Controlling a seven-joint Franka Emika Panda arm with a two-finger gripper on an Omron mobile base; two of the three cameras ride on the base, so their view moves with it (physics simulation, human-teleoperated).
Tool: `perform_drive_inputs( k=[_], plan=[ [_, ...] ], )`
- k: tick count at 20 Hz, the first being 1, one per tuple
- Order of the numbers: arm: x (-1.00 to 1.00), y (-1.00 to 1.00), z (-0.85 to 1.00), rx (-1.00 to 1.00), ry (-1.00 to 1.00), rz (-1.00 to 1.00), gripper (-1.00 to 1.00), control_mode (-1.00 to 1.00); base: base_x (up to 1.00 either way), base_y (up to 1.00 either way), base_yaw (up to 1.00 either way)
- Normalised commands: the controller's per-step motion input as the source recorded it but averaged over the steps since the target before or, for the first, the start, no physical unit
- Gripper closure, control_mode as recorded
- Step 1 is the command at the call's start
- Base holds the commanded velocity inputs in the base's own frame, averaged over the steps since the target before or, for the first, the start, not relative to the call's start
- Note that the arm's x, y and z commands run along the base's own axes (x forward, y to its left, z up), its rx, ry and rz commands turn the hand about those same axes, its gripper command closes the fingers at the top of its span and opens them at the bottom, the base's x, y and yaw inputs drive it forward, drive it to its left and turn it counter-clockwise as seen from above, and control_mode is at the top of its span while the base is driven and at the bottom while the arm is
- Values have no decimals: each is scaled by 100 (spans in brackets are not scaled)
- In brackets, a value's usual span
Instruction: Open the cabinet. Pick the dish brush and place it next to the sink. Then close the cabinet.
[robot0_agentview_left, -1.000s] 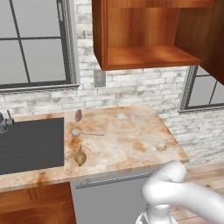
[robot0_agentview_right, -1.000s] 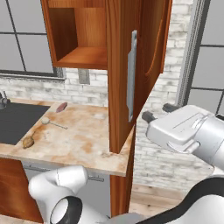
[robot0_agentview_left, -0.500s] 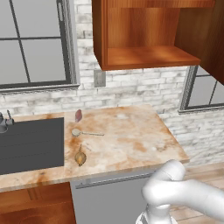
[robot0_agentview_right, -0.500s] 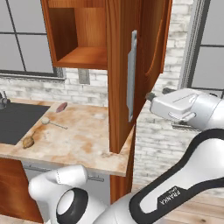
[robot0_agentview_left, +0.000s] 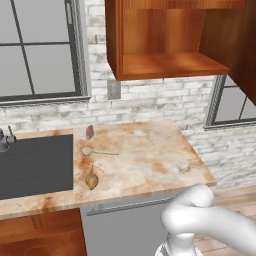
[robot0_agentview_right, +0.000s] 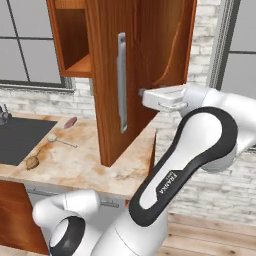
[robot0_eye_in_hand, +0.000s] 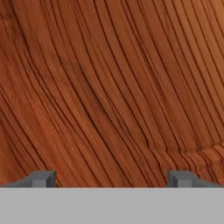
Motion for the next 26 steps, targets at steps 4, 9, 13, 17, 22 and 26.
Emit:
perform_drive_inputs(
  k=[4, 9, 13, 17, 22, 26],
  plan=[
    [38, 96, 0, 14, -7, -2, -100, -100, 0, 0, 0],
    [53, 100, 0, 8, -8, -11, -100, -100, 0, 0, 0],
    [56, 99, 3, 3, -3, -13, -100, -100, 0, 0, 0],
    [49, 76, 27, 1, 0, -14, -100, -100, 0, 0, 0],
    [21, 38, 35, 0, 0, -12, -100, -100, 0, 0, 0],
    [11, 22, 41, 0, 0, -8, -100, -100, 0, 0, 0]
  ],
)
